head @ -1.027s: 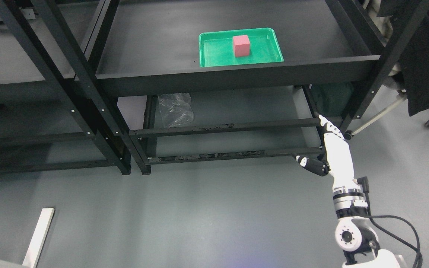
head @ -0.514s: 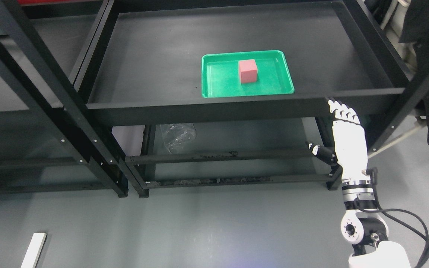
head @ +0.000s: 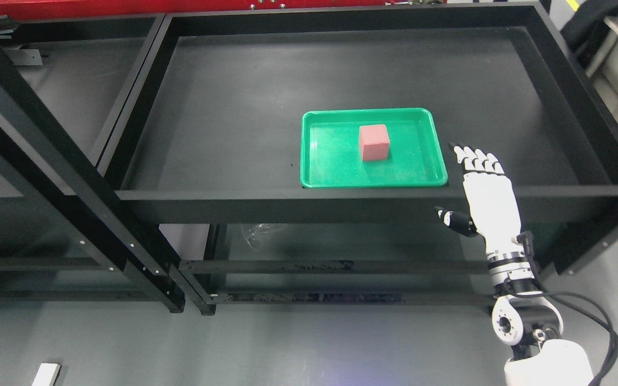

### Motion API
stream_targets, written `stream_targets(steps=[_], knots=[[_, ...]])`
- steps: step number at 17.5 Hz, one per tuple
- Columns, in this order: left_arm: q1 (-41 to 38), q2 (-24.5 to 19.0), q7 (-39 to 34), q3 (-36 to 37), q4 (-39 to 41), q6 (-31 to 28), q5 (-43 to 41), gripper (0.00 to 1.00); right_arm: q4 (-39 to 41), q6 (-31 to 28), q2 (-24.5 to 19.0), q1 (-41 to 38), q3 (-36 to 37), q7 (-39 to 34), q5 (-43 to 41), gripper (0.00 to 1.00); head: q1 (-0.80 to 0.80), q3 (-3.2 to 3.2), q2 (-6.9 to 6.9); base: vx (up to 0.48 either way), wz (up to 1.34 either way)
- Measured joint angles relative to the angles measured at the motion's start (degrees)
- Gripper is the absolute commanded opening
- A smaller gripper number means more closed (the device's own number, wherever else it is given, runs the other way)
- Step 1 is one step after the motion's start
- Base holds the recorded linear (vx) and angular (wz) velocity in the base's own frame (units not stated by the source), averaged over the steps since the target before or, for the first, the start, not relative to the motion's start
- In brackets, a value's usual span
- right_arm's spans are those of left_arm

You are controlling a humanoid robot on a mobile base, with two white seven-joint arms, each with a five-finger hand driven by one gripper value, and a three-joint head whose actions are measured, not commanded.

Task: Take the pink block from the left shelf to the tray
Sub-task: 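Approach the green tray on the shelf, bringing the right hand forward, then lower the right hand beside the pink cube in the green tray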

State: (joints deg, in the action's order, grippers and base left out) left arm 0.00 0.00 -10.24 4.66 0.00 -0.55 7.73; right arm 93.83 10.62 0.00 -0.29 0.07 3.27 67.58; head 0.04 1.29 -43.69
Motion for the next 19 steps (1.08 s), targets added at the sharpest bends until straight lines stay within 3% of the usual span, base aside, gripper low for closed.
stream_targets(steps=[11, 19], knots=[[0.0, 0.0, 0.0, 0.0, 0.0, 0.0, 0.0, 1.00, 0.0, 0.4, 0.0, 0.2, 0.0, -14.0, -6.2, 0.99, 0.00, 0.00, 0.00, 0.240, 0.09], [0.0, 0.0, 0.0, 0.0, 0.0, 0.0, 0.0, 1.00, -0.1, 0.5, 0.0, 0.3, -0.1, -18.9, -7.1, 0.99, 0.00, 0.00, 0.00, 0.160, 0.03]])
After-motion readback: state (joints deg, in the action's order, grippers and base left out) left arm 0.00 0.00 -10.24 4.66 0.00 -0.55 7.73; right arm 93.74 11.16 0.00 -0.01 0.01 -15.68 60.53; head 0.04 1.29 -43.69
